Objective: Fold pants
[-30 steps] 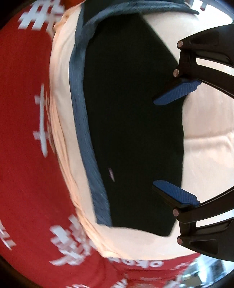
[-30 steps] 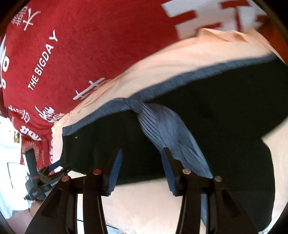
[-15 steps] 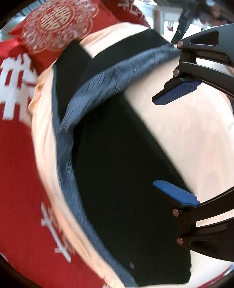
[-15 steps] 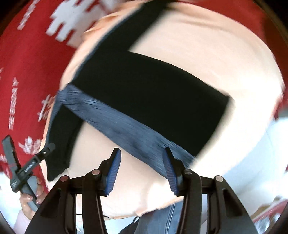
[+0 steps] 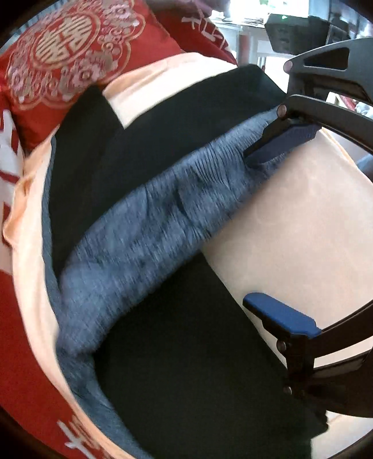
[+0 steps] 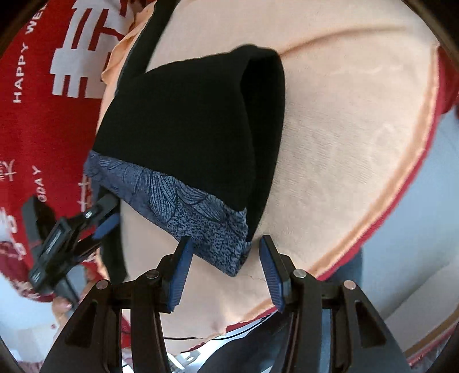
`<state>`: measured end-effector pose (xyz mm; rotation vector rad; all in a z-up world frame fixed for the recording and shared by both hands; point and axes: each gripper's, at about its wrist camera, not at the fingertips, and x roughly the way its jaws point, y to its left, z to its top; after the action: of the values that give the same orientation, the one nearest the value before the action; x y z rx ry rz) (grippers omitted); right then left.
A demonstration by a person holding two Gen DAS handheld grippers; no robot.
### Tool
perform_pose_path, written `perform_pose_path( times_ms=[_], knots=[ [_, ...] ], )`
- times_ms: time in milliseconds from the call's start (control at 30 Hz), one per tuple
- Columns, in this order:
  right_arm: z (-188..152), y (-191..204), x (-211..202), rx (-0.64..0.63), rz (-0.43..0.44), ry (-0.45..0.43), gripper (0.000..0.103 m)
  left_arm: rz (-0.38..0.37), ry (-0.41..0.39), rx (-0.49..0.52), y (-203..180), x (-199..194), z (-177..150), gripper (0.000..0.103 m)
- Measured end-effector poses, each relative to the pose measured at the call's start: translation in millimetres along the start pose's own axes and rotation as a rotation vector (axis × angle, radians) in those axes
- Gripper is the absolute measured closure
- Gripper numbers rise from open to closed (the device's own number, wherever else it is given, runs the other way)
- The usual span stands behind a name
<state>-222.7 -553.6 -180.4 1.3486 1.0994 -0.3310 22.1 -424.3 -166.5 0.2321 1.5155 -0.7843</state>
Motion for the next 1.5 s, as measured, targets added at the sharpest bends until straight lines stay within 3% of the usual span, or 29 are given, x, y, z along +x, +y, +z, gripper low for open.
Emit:
perform_pose_path(
  times_ms=[133, 167, 200, 267, 300, 500, 667, 767, 800, 933, 1033, 1067, 1100, 1167, 1233, 1333, 1500],
  knots=[
    [5, -15, -2, 0.084, 0.136, 0.052, 0.052, -0.026, 0.009, -0.014, -15, 5, 9, 0.012],
    [7, -16, -2, 0.095, 0.137, 0.060, 0.070, -0.033, 0.006, -0.021, -16, 4, 10, 0.023],
    [9, -15, -1, 0.105, 0.152, 0.071, 0.084, -0.038, 0.006, -0.027, -18, 4, 13, 0.040],
    [13, -6, -7, 0.085, 0.151, 0.068, 0.087, -0.057, 0.018, -0.038, -21, 3, 19, 0.059],
    [16, 3, -11, 0.053, 0.150, 0.069, 0.088, -0.064, 0.015, -0.049, -24, 1, 24, 0.060],
    [53, 68, -55, -0.126, 0.197, 0.020, 0.088, -0.067, -0.079, -0.064, -34, -34, 57, 0.060],
    [122, 126, -73, -0.265, 0.201, -0.038, 0.088, -0.006, -0.163, -0.077, -29, -54, 101, 0.057],
    [173, 163, -70, -0.362, 0.158, -0.067, 0.088, 0.055, -0.240, -0.104, -17, -74, 116, 0.026],
    [191, 172, -69, -0.389, 0.144, -0.076, 0.088, 0.078, -0.271, -0.110, -13, -82, 119, 0.022],
    [250, 204, -57, -0.457, 0.040, -0.096, 0.088, 0.197, -0.308, -0.154, 12, -97, 120, 0.022],
    [278, 217, -40, -0.509, -0.085, -0.101, 0.084, 0.297, -0.268, -0.195, 33, -86, 111, 0.022],
    [280, 220, -37, -0.536, -0.133, -0.108, 0.079, 0.319, -0.243, -0.211, 41, -80, 106, 0.022],
    [280, 226, -34, -0.573, -0.182, -0.122, 0.067, 0.341, -0.221, -0.226, 47, -73, 103, 0.022],
    [268, 228, -37, -0.622, -0.202, -0.146, 0.052, 0.383, -0.170, -0.261, 60, -57, 93, 0.022],
    [251, 219, -38, -0.633, -0.211, -0.133, 0.049, 0.410, -0.136, -0.294, 70, -45, 86, 0.022],
    [234, 184, -33, -0.555, -0.313, -0.131, 0.049, 0.427, -0.120, -0.322, 80, -35, 80, 0.022],
    [245, 131, -19, -0.356, -0.350, -0.133, 0.050, 0.442, -0.106, -0.330, 88, -24, 79, 0.022]
  ],
)
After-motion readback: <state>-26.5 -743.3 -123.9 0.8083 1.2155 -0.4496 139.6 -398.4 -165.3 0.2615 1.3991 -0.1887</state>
